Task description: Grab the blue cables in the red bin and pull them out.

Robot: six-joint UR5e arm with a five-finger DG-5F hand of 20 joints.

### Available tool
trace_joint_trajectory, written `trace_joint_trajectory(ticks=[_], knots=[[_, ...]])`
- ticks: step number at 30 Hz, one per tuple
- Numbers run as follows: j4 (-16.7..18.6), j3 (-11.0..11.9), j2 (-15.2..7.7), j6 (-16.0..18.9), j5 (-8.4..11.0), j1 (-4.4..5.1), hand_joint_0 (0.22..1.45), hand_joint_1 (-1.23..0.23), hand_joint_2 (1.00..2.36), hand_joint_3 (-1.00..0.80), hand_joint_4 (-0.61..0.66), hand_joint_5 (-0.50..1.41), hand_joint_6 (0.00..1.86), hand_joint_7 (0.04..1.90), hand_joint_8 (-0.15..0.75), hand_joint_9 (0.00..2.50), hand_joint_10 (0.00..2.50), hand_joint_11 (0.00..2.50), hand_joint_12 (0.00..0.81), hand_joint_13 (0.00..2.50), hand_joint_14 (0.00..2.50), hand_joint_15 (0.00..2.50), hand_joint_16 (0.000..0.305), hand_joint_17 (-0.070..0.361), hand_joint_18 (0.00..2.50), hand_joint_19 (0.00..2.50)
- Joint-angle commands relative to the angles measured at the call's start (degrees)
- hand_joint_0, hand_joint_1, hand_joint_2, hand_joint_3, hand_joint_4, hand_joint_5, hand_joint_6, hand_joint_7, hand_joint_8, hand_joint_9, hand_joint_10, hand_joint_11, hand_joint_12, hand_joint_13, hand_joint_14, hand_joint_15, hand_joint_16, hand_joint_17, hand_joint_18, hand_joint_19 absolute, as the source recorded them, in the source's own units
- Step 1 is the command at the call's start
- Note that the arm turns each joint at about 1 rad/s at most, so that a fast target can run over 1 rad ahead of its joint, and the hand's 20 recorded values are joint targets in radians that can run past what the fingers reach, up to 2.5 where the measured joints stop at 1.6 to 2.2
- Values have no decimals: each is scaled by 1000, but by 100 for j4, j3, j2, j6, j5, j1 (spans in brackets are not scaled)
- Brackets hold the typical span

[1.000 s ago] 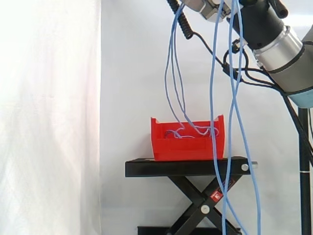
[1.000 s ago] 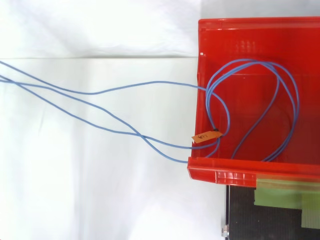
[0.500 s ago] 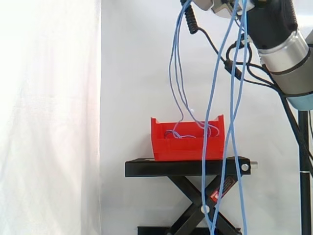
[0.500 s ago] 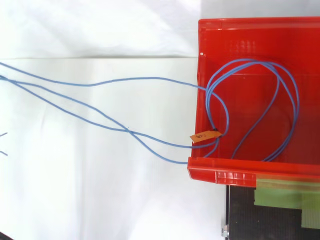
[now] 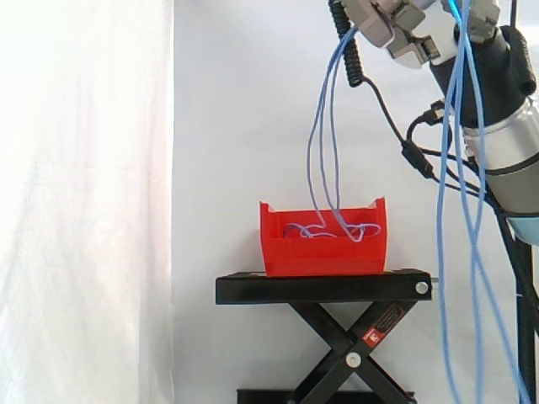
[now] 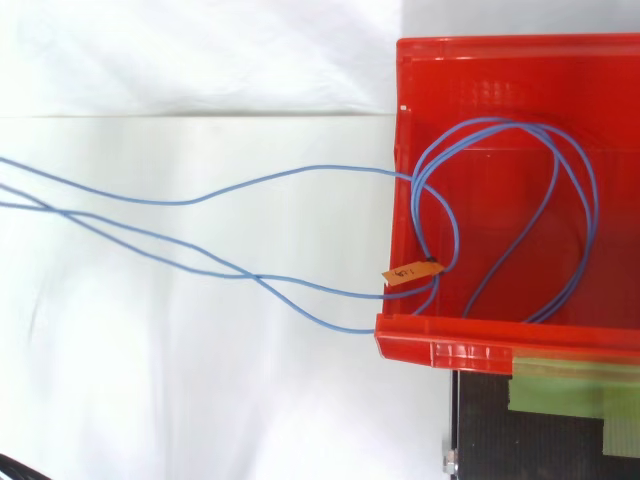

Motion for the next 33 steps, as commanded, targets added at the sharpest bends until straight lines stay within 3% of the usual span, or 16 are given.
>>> trace_joint_trajectory(ticks=[1, 2, 3, 6, 8, 10, 12, 14, 24, 28, 33], knots=[[-276, -8, -3, 1801, 1499, 48, 903, -959, 1000, -1000, -13, 1033, 7, 882, 163, 1273, 260, 1738, 295, 871, 2470, 1210, 36, 81, 1170, 1693], [-584, -8, 5, 2100, 1815, 74, 902, -959, 1000, -1000, -9, 1033, 5, 889, 164, 1275, 260, 1728, 289, 870, 2461, 1234, 36, 81, 1169, 1692], [-830, -8, -3, 2294, 1973, 92, 902, -960, 1000, -1000, -2, 1032, 6, 890, 164, 1275, 259, 1731, 289, 869, 2461, 1234, 36, 82, 1170, 1691], [-1173, -8, -3, 2531, 2105, 118, 903, -959, 1000, -1000, -12, 1033, 6, 889, 163, 1273, 258, 1745, 292, 874, 2465, 1218, 37, 83, 1170, 1691], [-1586, -8, -3, 2909, 2272, 136, 902, -960, 1000, -1000, -12, 1034, 5, 882, 163, 1274, 261, 1740, 289, 872, 2455, 1238, 36, 81, 1171, 1683], [-1990, -8, -3, 3287, 2544, 162, 902, -960, 1000, -1000, -12, 1032, 6, 889, 163, 1276, 260, 1727, 288, 871, 2456, 1230, 36, 82, 1169, 1696], [-2579, -8, 5, 3814, 3019, 206, 902, -960, 1000, -1000, -12, 1033, 6, 881, 162, 1274, 262, 1739, 288, 871, 2454, 1228, 36, 81, 1168, 1695], [-2957, -8, -3, 4043, 3177, 241, 902, -961, 1000, -1000, -2, 1032, 6, 887, 165, 1274, 263, 1740, 289, 870, 2455, 1234, 36, 82, 1168, 1684], [-4038, -8, -3, 4517, 3142, 268, 893, -962, 1000, -1000, 7, 1022, 7, 861, 162, 1273, 257, 1739, 296, 871, 2457, 1230, 37, 84, 1162, 1692], [-4187, -8, 5, 4500, 3089, 268, 874, -959, 1000, -1000, 25, 994, 9, 816, 169, 1269, 248, 1731, 299, 857, 2455, 1237, 38, 84, 1150, 1694], [-4196, -8, 5, 4350, 2782, 241, 857, -954, 1000, -1000, 41, 967, 13, 761, 166, 1263, 213, 1732, 295, 847, 2426, 1228, 38, 86, 1134, 1691]])
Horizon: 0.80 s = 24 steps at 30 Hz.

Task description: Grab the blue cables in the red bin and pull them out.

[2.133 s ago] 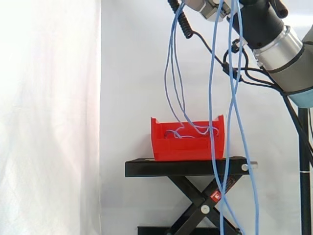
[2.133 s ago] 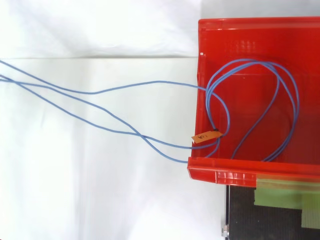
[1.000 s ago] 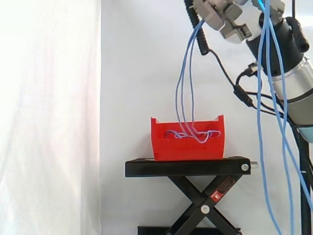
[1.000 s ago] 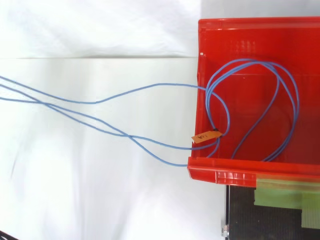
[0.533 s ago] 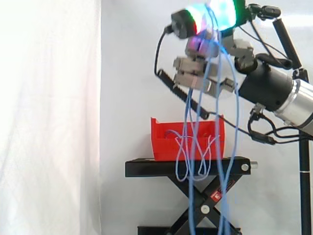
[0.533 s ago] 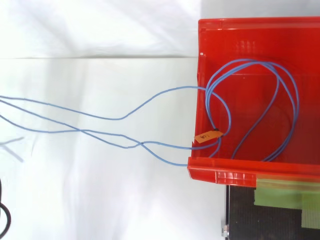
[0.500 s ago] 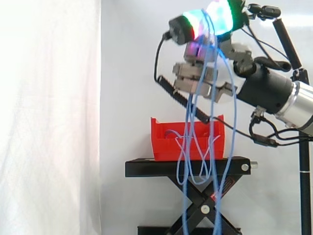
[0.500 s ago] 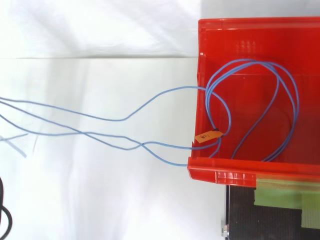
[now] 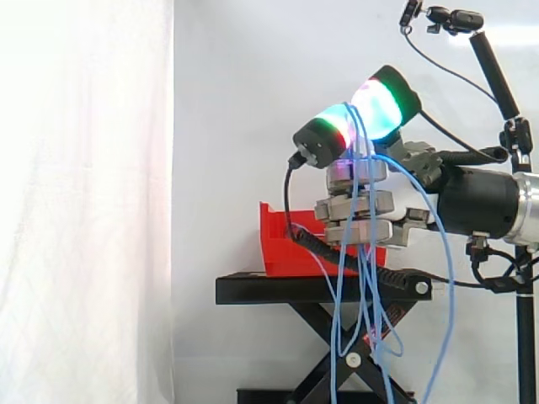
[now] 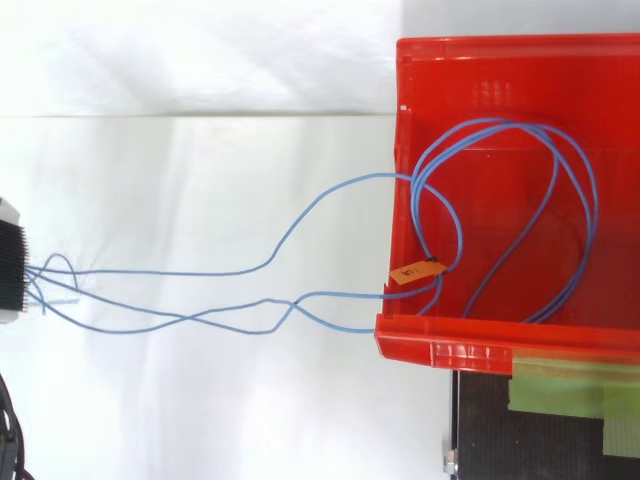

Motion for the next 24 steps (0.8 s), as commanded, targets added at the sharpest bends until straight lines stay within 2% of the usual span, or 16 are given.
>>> trace_joint_trajectory(ticks=[1, 3, 6, 13, 24], knots=[[-47, 1, -3, -90, -216, -19, 849, -951, 1000, -1000, 53, 959, 13, 746, 172, 1253, 172, 1758, 297, 846, 2394, 1237, 38, 86, 1124, 1680], [-47, 1, -3, -143, -286, -28, 844, -948, 1000, -1000, 60, 947, 14, 725, 180, 1255, 170, 1744, 303, 843, 2368, 1217, 39, 87, 1109, 1667], [-47, -8, -3, -169, -303, -28, 821, -932, 1000, -1000, 69, 925, 14, 693, 178, 1248, 98, 1743, 305, 847, 2198, 1210, 40, 90, 1082, 1639], [-91, 1, -3, -275, -356, -37, 779, -892, 1000, -1000, 94, 894, 15, 664, 191, 1241, 48, 1731, 315, 875, 2086, 1197, 42, 95, 1065, 1611], [-91, -8, -3, -336, -383, -37, 745, -821, 1000, -1000, 82, 937, 15, 668, 194, 1267, 28, 1708, 319, 901, 2037, 1164, 44, 99, 1072, 1585]])
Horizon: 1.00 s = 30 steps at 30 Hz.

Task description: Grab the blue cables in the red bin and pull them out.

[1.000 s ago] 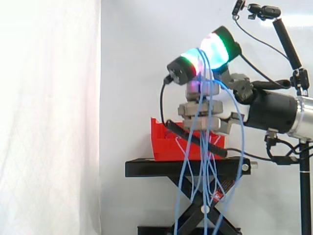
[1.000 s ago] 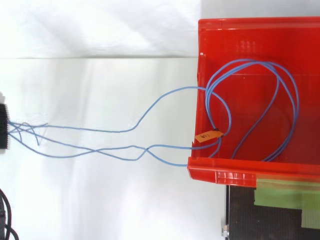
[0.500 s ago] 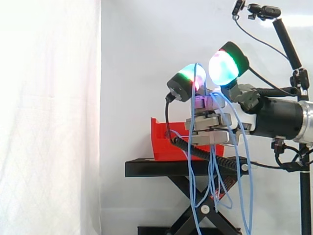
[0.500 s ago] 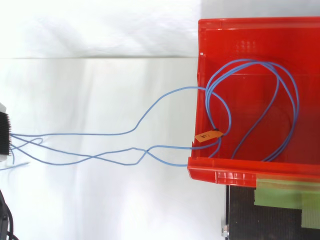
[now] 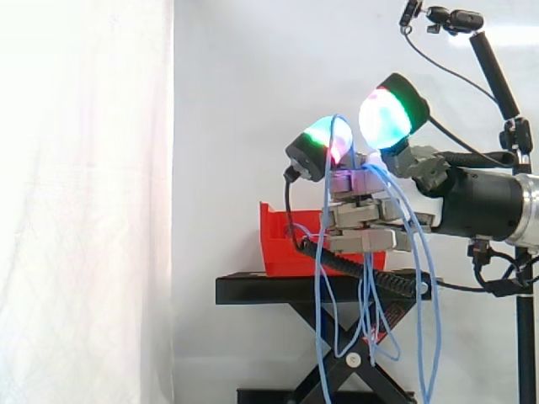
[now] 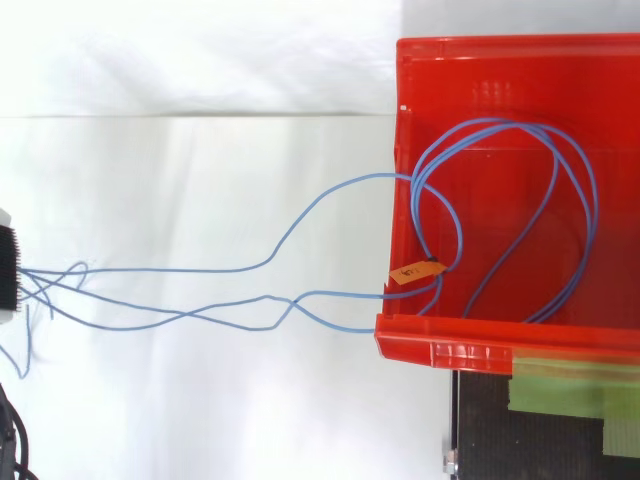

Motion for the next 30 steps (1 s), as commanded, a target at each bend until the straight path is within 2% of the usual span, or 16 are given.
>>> trace_joint_trajectory(ticks=[1, 15, 19, 25, 30], knots=[[0, -4, -2, -7, -2, 0, 744, -817, 1000, -1000, 90, 938, 15, 667, 192, 1267, 27, 1707, 320, 904, 2028, 1177, 45, 101, 1073, 1593], [0, 4, 7, -121, -72, 0, 695, -747, 1000, -1000, 89, 982, 14, 682, 203, 1284, 45, 1687, 335, 931, 2032, 1129, 49, 110, 1101, 1559], [0, -4, 7, -244, -116, 0, 702, -780, 1000, -1000, 76, 1001, 15, 700, 201, 1302, 22, 1696, 327, 941, 2007, 1145, 48, 108, 1097, 1562], [0, 4, -2, -534, -336, -9, 746, -852, 1000, -1000, 43, 1043, 15, 760, 180, 1322, 0, 1730, 312, 951, 1922, 1197, 44, 98, 1082, 1567], [-18, -4, -2, -517, -327, -9, 783, -889, 1000, -1000, 35, 1057, 13, 793, 164, 1324, 1, 1738, 301, 967, 1858, 1248, 41, 93, 1078, 1564]])
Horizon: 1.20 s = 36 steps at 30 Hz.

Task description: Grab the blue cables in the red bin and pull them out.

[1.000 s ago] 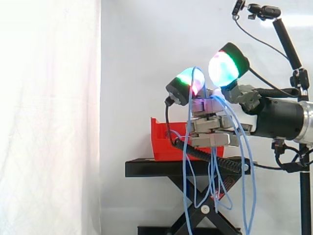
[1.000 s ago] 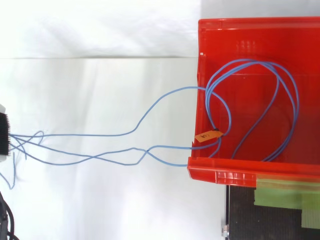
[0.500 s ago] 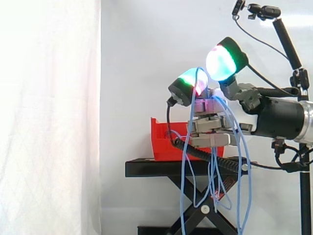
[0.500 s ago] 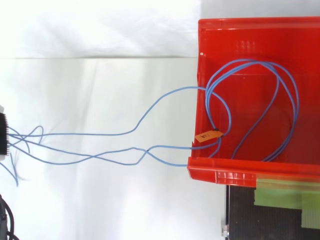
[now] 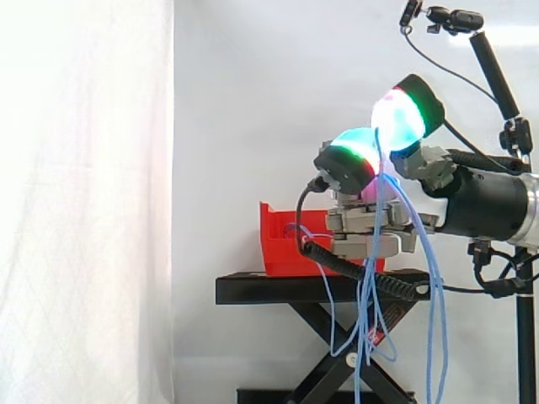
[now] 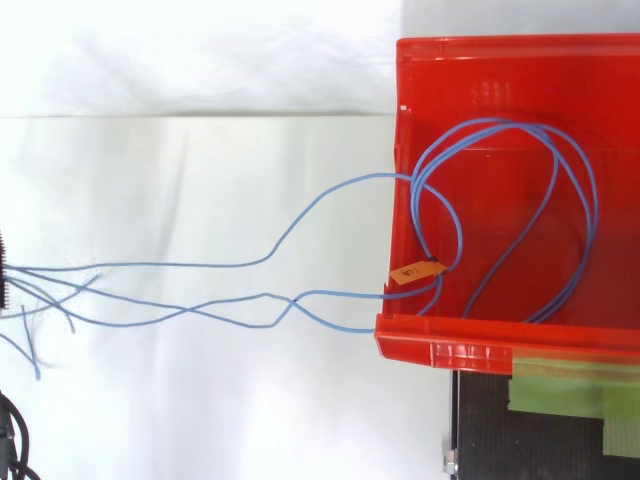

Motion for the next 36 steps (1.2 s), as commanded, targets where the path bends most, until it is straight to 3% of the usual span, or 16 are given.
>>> trace_joint_trajectory(ticks=[1, 6, 26, 36], knots=[[-30, -6, 7, 1, -4, -2, 799, -903, 1000, -1000, 23, 1063, 13, 805, 167, 1323, 2, 1729, 295, 966, 1853, 1242, 41, 92, 1073, 1570], [-259, 3, -2, 36, 5, 7, 868, -944, 1000, -1000, -8, 1086, 11, 885, 156, 1324, 3, 1736, 293, 980, 1801, 1283, 38, 86, 1076, 1569], [-883, 3, -2, 27, -13, 25, 898, -937, 1000, -1000, -18, 1105, 7, 947, 148, 1336, 2, 1756, 284, 999, 1750, 1326, 37, 84, 1088, 1564], [-927, 3, -2, -34, -21, -2, 905, -935, 1000, -1000, -10, 1103, 7, 946, 149, 1335, 2, 1754, 287, 1002, 1741, 1334, 37, 84, 1089, 1562]])
